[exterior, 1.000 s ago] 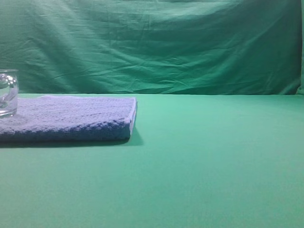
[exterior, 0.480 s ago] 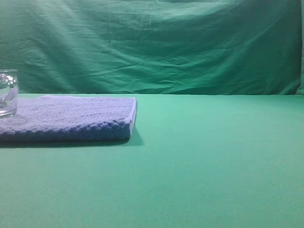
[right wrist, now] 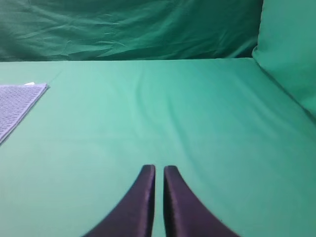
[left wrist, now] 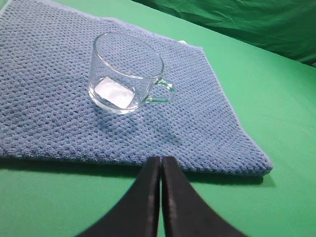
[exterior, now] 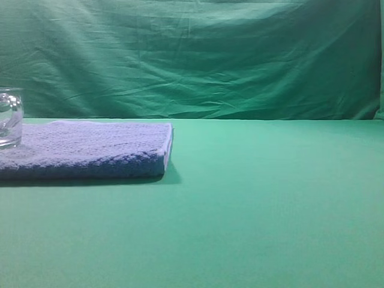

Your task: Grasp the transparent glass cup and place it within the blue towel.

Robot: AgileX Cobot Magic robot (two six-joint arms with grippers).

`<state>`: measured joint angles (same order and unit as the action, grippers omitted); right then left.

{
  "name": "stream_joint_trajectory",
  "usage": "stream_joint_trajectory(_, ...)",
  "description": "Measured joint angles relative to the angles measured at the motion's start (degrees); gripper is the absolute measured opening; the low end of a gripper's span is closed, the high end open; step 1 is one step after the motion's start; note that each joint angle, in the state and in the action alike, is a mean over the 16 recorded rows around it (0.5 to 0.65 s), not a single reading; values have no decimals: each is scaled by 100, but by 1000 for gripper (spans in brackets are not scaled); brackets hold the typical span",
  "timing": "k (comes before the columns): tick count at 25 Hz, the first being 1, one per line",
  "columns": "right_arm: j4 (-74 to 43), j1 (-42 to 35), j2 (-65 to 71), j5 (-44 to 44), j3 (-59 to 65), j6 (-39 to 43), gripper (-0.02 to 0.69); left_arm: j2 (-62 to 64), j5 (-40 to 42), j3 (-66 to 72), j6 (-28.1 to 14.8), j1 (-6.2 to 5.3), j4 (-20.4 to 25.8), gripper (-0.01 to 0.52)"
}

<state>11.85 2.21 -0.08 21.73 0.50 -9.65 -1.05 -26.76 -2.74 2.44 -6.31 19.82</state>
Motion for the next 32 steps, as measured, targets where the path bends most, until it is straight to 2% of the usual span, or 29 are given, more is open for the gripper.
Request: stream_joint_trajectory(32,-46,0,-42,54,113,-113,53,0,0,0,0,0,0,0)
